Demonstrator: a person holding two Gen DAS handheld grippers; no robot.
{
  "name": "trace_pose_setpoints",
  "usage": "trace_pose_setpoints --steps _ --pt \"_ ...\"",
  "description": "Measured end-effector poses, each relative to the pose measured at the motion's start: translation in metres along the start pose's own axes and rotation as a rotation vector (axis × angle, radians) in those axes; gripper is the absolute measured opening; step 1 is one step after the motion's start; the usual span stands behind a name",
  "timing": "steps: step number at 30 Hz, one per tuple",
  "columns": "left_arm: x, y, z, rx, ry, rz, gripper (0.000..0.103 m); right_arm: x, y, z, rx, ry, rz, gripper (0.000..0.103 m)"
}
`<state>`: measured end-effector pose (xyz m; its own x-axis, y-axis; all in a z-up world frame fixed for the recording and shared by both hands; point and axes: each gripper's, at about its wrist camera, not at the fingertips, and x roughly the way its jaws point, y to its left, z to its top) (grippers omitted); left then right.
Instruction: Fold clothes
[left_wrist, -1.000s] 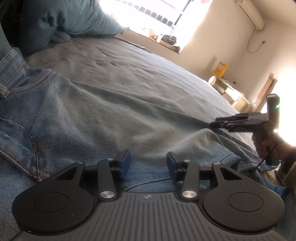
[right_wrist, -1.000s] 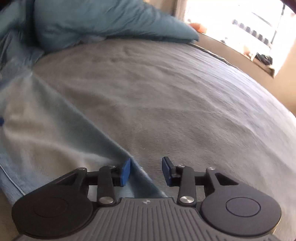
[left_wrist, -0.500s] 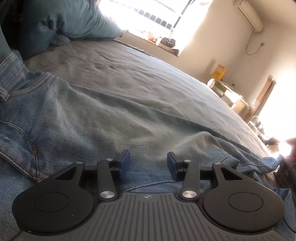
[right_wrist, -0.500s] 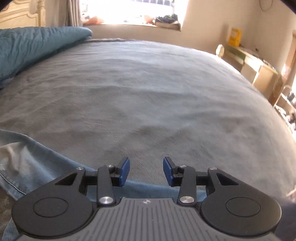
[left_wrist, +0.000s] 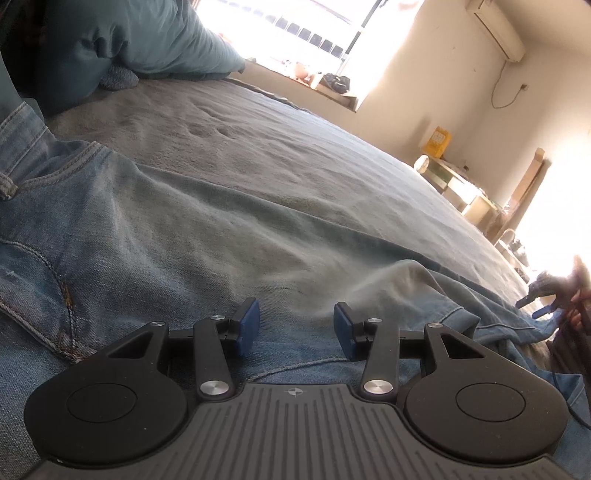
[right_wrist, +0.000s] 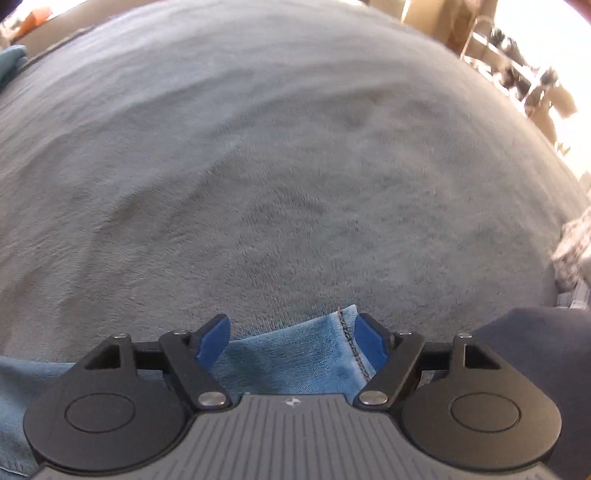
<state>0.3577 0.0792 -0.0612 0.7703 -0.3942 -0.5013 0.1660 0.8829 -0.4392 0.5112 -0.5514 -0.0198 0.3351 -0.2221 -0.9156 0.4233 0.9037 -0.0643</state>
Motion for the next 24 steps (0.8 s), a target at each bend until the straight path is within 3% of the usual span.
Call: trace_pose_setpoints --steps 2,4,9,11,15,18,21,24 --pt "0.0 0.0 0.0 -0.001 0.0 -0.001 0.045 0.014 -0.002 0.003 0.005 0.045 0.004 0.087" --pt "0.0 0.001 0.0 -0.002 0.001 -0.002 0.045 0.019 -0.004 0.003 0.012 0.051 0.009 0.09" --pt "0.001 0.0 0.0 0.001 0.0 -0.001 0.045 0.005 -0.023 0.008 0.133 -0.029 -0.01 0.089" --pt "0.001 0.0 -0.001 0.003 0.0 0.0 0.046 0.012 -0.031 0.014 0.184 -0.011 -0.041 0.089" --pt "0.002 0.0 0.0 0.006 0.0 -0.001 0.046 0.033 -0.037 0.018 0.203 0.05 -0.021 0.091" --pt "0.002 0.0 0.0 0.006 0.0 -0.001 0.046 0.032 -0.036 0.013 0.198 0.029 -0.015 0.093" --pt "0.002 0.001 0.0 0.006 0.0 -0.001 0.046 0.022 -0.03 0.009 0.133 -0.002 -0.033 0.071" --pt "0.002 0.001 0.0 0.005 0.0 -0.002 0.046 0.011 -0.026 0.004 0.077 -0.035 -0.041 0.033"
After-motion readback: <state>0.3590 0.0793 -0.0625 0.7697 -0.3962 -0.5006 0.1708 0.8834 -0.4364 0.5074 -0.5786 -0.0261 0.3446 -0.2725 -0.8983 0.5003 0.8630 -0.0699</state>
